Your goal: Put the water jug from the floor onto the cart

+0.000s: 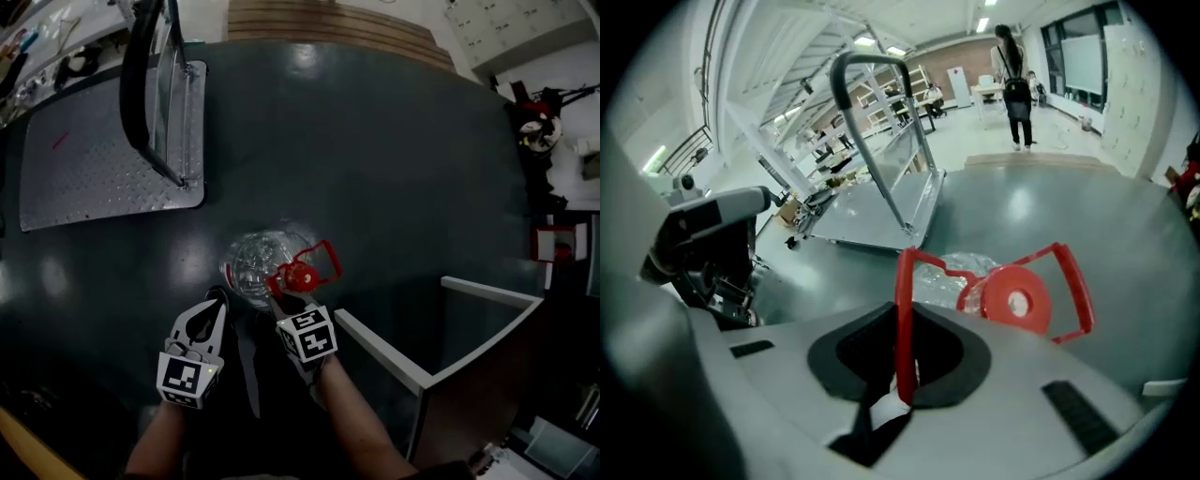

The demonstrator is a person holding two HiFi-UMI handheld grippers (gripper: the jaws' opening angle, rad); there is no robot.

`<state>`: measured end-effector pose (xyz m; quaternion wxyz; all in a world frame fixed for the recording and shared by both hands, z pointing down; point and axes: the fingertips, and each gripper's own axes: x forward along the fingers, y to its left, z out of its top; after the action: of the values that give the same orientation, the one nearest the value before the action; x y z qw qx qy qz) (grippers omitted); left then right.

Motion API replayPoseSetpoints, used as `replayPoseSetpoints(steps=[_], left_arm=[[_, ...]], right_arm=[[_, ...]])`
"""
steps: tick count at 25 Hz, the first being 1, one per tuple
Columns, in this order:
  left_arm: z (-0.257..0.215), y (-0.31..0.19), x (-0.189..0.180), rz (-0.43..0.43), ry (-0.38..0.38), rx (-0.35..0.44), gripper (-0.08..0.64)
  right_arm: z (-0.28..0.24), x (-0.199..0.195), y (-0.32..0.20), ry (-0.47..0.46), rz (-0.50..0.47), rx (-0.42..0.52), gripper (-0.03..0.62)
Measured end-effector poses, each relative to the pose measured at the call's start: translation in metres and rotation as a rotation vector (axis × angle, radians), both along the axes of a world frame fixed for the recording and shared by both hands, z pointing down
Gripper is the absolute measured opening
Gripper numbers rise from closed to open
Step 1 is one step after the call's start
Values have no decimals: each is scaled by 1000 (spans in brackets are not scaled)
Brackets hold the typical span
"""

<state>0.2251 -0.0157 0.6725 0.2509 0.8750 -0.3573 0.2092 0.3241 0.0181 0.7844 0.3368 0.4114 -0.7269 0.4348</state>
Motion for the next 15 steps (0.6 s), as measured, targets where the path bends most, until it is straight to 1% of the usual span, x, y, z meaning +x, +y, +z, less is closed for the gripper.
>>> replayPoseSetpoints(steps=[5,9,12,15], left_arm=[[-27,24,-14,-74,2,15,7],[-52,43,-35,-160,9,24,7],[-71,53,-56,-250,8,37,6],[-88,64,-80,-340,10,42,6]], right_arm=[[-54,-35,19,-108,-55,31,29],[-100,-67,32,-165,-119,75,29],[-131,-87,37,-189,-195,97,29],[-153,-102,43,-171,-281,118,29]])
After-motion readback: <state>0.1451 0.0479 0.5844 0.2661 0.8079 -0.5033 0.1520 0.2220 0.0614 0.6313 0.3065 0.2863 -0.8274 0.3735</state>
